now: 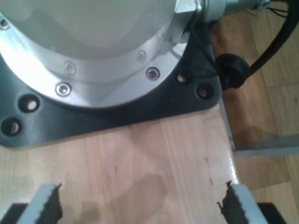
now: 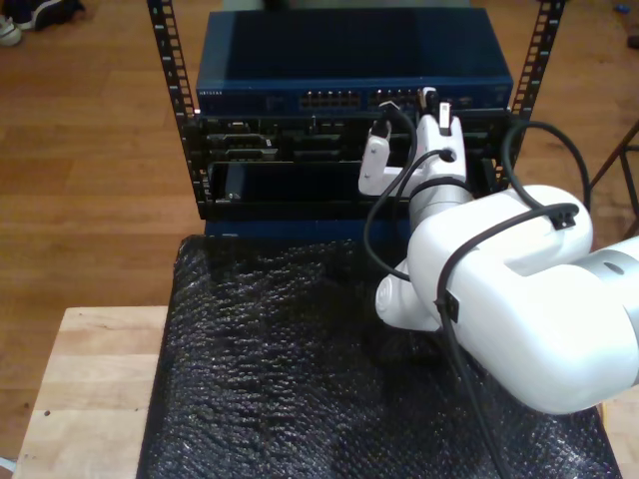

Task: Grab the cable and plug it in

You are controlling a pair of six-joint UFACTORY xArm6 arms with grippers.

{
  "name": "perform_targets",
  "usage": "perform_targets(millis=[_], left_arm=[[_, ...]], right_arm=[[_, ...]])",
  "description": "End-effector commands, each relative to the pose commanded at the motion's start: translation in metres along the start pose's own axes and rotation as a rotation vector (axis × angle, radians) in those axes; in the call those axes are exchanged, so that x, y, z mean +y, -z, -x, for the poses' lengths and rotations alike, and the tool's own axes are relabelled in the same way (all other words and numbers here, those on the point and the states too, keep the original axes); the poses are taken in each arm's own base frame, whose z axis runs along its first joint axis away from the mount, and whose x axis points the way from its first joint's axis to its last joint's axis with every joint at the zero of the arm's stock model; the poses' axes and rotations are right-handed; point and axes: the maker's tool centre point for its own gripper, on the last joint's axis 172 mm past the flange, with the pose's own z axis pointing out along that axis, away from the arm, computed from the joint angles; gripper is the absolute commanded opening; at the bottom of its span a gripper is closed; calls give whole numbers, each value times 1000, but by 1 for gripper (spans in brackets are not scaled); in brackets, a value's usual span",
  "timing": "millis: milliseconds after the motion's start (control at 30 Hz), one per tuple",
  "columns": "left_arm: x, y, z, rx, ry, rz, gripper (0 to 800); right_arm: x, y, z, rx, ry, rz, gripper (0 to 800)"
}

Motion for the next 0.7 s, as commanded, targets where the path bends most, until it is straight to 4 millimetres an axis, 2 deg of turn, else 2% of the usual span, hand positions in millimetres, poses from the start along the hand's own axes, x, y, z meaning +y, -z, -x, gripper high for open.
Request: perform_targets(millis=[267,400,700], left_arm=[[0,0,0,0,0,0,800],[0,0,0,0,0,0,800],[0,0,0,0,0,0,800]], right_arm=[[18,11,-2,14,-8,-45,387],[14,25,-1,25,-5,-111,412],[18,51,6,44,-10,-241,435]])
